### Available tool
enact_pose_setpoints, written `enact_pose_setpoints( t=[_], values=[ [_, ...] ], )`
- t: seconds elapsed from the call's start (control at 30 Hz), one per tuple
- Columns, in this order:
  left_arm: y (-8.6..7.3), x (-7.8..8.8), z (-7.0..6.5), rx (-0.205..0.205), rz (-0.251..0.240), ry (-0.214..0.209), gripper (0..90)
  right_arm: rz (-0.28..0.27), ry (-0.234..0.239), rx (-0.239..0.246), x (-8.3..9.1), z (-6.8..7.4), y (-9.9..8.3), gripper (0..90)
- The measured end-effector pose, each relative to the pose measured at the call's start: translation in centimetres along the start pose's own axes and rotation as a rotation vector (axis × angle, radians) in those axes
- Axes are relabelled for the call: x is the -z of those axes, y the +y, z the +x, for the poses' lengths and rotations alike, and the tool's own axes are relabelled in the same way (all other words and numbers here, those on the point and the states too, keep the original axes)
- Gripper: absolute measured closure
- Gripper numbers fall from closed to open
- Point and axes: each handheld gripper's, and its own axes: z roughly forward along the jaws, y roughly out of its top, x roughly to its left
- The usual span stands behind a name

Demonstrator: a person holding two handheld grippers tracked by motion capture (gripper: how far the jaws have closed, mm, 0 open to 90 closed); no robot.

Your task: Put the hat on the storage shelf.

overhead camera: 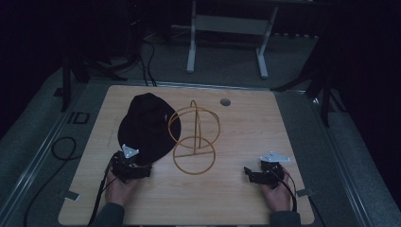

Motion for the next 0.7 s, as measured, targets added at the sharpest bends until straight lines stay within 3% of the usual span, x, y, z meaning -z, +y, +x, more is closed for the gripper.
enact_pose_setpoints(
  t=[0.07, 0.23, 0.47, 0.7],
  values=[
    [-0.1, 0.2, 0.1, 0.007, -0.005, 0.005, 12.4, -0.001, 0.000, 0.000, 0.0, 0.0, 0.0, 17.7],
    [0.2, 0.5, 0.1, 0.018, 0.027, 0.016, 17.2, -0.001, 0.000, 0.000, 0.0, 0.0, 0.0, 17.7],
    [0.2, 1.4, 0.1, -0.005, 0.059, 0.007, 34.3, 0.000, 0.000, 0.000, 0.0, 0.0, 0.0, 17.7],
    [0.4, 2.3, 0.5, -0.017, 0.080, -0.013, 41.7, 0.000, 0.000, 0.000, 0.0, 0.0, 0.0, 17.7]
  ],
)
